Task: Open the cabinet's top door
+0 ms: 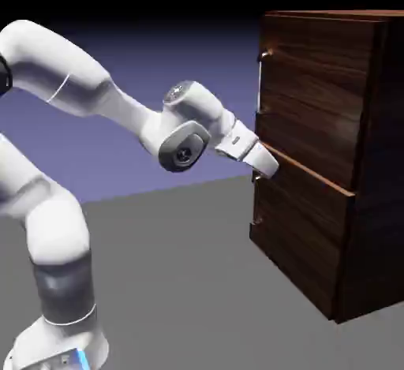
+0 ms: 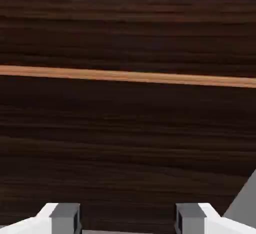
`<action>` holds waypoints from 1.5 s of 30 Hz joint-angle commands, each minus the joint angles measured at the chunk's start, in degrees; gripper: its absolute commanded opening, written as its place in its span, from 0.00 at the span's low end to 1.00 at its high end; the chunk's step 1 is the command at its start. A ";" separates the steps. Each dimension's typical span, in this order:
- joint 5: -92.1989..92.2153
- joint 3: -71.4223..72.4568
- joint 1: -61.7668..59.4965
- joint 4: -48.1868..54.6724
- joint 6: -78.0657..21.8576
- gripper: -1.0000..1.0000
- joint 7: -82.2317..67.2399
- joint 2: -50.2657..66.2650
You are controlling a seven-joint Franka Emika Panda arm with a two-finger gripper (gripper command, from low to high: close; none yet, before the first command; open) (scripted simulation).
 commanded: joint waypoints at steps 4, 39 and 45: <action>9.97 5.45 -4.61 2.61 -0.17 0.50 -4.81 -3.02; 97.20 53.14 -44.93 25.46 -1.61 0.50 -46.90 -29.43; 112.15 61.32 -51.84 29.38 -1.86 0.50 -54.11 -33.95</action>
